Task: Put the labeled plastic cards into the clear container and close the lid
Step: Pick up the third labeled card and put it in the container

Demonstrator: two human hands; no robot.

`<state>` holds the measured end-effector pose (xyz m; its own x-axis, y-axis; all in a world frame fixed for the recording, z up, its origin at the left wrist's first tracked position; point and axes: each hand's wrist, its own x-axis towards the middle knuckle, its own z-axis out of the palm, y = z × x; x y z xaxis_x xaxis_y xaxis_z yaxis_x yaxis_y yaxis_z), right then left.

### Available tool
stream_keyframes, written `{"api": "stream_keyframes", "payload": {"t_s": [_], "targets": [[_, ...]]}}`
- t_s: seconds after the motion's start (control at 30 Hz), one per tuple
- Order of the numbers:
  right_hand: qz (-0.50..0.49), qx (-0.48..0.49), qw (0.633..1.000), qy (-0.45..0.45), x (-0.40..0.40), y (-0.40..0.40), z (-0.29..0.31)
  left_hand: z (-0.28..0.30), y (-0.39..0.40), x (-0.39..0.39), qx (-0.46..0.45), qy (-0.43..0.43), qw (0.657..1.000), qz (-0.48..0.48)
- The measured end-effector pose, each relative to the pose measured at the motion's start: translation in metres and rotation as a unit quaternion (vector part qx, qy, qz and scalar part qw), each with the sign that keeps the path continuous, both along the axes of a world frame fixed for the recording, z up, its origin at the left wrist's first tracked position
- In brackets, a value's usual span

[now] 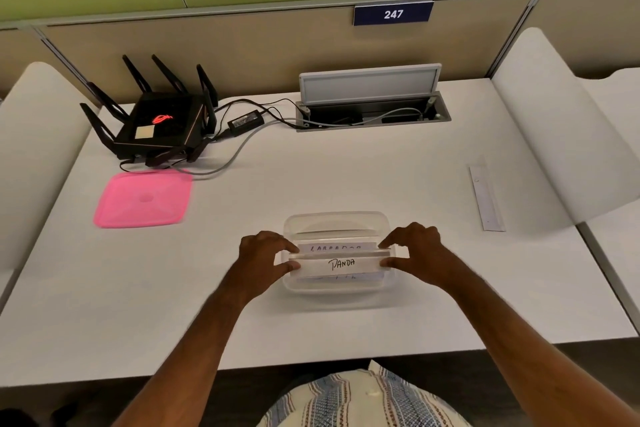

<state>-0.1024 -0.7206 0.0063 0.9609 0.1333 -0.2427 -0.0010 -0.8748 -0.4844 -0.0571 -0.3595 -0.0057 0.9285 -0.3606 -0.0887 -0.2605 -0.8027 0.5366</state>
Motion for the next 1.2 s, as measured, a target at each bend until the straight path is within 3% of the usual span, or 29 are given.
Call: {"api": "stream_keyframes", "payload": {"t_s": [0.13, 0.33, 0.63, 1.2], "targets": [[0.099, -0.14, 0.983, -0.065, 0.002, 0.011, -0.004, -0.009, -0.005, 0.001, 0.079, -0.032, 0.996, -0.033], [0.153, -0.254, 0.952, -0.08, 0.007, 0.023, -0.006, -0.003, -0.024, 0.003, 0.197, -0.083, 0.967, -0.141], [0.209, -0.274, 0.937, -0.054, 0.01, 0.039, -0.017, -0.012, -0.037, 0.013, 0.365, -0.051, 0.908, -0.198], [0.195, -0.274, 0.941, -0.031, 0.014, 0.04, -0.029, -0.004, -0.059, 0.005, 0.39, -0.053, 0.901, -0.183]]}}
